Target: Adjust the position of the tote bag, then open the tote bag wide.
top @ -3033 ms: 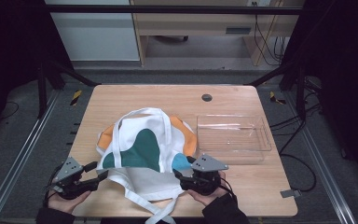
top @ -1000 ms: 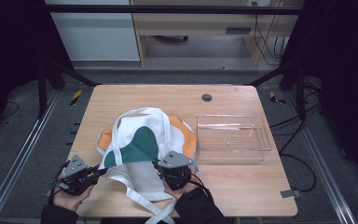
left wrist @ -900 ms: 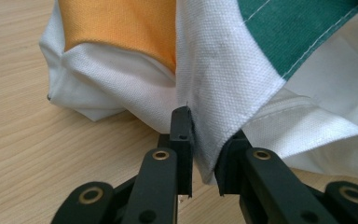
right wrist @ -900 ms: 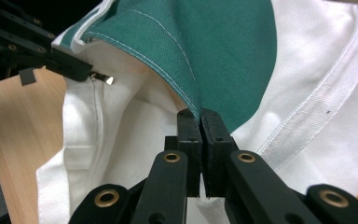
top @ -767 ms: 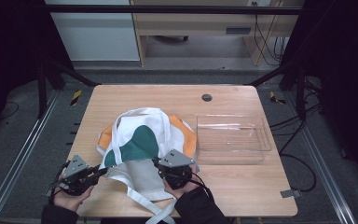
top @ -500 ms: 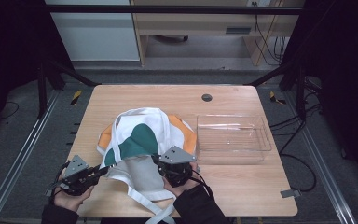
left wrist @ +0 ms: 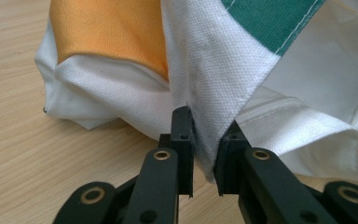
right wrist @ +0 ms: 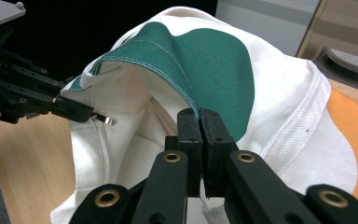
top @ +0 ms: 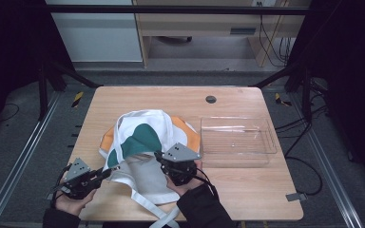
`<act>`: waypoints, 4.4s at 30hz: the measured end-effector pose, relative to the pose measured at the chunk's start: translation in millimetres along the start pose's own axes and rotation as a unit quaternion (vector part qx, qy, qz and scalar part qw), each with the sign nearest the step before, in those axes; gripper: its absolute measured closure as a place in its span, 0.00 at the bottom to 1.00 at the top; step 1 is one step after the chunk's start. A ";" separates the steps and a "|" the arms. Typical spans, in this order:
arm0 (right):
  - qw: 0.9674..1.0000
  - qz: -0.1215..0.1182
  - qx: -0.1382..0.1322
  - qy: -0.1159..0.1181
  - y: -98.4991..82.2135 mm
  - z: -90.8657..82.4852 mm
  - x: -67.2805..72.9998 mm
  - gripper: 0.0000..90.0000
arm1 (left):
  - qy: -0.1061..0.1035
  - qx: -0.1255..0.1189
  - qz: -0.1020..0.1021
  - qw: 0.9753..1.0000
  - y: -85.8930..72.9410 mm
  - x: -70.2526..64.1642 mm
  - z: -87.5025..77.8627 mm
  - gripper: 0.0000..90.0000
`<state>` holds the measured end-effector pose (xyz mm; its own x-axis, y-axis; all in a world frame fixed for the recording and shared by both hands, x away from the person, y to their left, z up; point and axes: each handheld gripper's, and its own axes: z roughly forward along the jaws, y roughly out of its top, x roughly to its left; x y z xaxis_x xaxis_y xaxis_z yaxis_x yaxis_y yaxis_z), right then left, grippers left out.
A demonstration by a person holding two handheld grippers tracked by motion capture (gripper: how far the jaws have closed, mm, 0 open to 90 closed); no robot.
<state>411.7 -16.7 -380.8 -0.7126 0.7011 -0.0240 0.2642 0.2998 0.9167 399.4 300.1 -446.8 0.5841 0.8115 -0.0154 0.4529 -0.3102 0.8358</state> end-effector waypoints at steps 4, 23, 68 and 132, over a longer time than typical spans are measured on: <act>1.000 0.001 0.001 0.000 -0.9 0.9 0.0 0.98 | 0.000 0.000 -0.003 1.000 -0.1 0.2 0.1 0.90; 1.000 -0.008 0.021 -0.005 -15.0 9.8 2.6 0.89 | -0.003 -0.008 -0.015 1.000 0.2 1.1 -2.7 0.90; 0.999 0.012 -0.023 -0.043 13.9 6.1 -2.5 0.97 | 0.005 -0.001 0.013 1.000 0.0 -5.4 2.6 0.89; 0.999 0.013 -0.003 -0.033 16.9 10.4 -5.8 0.96 | 0.009 -0.095 0.077 0.992 96.7 -52.0 -16.0 0.31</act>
<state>427.1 -9.0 -369.3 -0.6616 0.7494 -0.0264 0.2780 0.2778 0.9195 402.1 235.8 -356.4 0.6239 0.7709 0.1281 0.2237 -0.3332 0.9159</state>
